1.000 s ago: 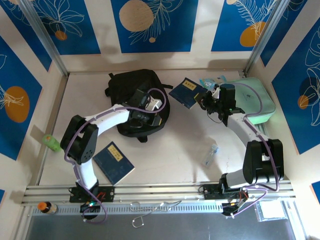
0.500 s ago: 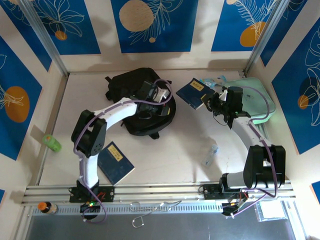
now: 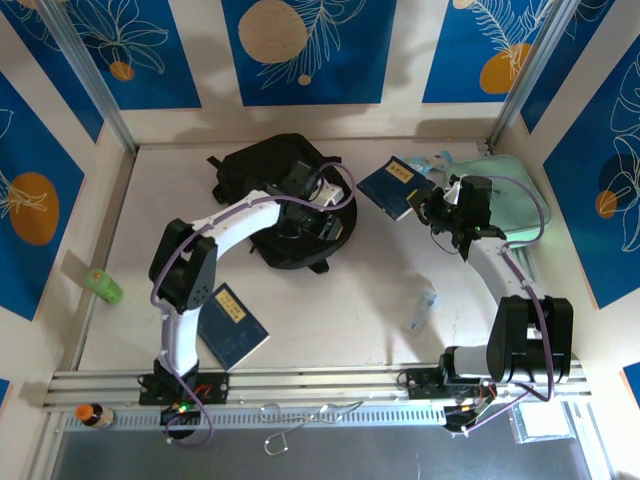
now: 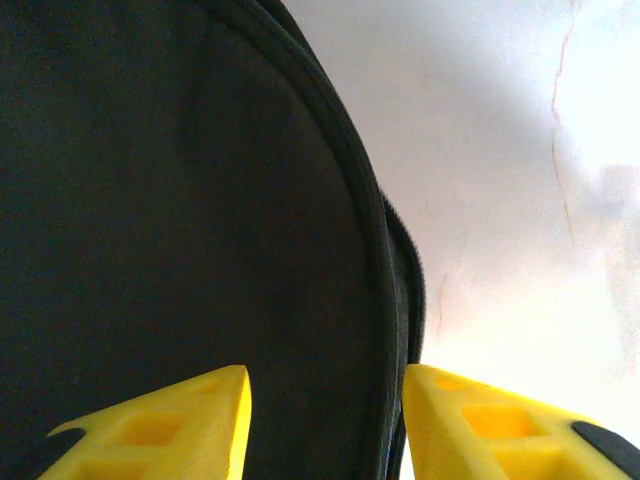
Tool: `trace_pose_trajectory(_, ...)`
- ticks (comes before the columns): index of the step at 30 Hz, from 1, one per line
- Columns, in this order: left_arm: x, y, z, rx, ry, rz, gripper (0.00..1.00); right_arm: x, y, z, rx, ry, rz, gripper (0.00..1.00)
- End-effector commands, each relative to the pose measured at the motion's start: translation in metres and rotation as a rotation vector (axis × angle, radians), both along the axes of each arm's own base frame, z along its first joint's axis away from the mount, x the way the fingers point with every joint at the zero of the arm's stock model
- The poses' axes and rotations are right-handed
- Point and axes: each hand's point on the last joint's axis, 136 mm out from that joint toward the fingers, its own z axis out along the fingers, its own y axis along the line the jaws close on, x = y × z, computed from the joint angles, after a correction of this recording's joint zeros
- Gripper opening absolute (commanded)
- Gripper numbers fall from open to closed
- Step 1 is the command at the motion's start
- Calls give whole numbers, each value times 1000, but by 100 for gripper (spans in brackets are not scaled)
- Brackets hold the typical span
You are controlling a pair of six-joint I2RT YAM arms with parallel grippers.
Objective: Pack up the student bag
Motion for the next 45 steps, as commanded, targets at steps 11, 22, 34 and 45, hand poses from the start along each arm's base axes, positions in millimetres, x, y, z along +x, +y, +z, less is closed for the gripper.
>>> trace_pose_trajectory(11,-26,1,-6,137,-26,-170,33,-9,6,7,1,-28,30,3)
trace_pose_trajectory(22,-24,1,-22,197,-36,-190,23,-13,6,9,-5,-30,33,3)
trace_pose_trajectory(34,-46,-3,-34,189,63,-305,36,-17,4,12,-10,-34,24,3)
trace_pose_trajectory(45,-21,9,-32,286,-46,-241,6,-22,1,17,-20,-40,13,3)
